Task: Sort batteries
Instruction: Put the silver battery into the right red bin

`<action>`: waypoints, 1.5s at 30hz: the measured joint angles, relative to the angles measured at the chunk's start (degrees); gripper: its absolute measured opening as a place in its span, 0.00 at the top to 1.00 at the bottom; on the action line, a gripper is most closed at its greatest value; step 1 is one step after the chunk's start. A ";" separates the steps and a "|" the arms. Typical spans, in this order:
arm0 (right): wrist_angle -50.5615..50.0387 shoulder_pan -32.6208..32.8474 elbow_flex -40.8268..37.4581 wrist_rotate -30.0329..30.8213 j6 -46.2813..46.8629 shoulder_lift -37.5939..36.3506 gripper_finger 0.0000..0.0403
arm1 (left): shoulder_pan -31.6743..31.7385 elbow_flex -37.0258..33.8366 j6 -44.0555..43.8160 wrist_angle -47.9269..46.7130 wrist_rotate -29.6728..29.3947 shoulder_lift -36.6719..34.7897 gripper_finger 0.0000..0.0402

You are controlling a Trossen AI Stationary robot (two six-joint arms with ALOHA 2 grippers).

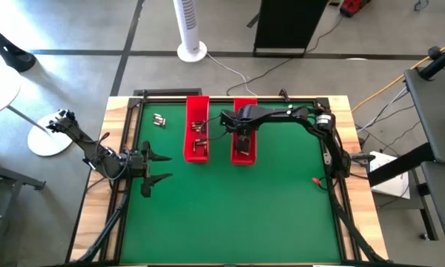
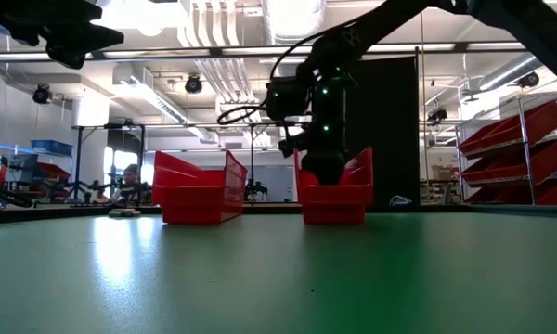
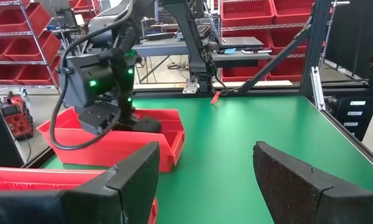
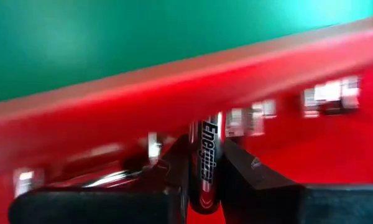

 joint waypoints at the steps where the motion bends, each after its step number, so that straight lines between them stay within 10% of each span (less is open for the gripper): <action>1: -0.22 -0.18 0.00 -2.40 0.60 0.00 0.88 | 0.00 0.00 -0.02 -0.10 0.00 0.00 0.42; 45: -0.34 -1.08 -0.48 -4.02 -3.16 2.25 0.75 | 0.00 -0.02 -0.96 -1.21 0.00 -0.20 0.42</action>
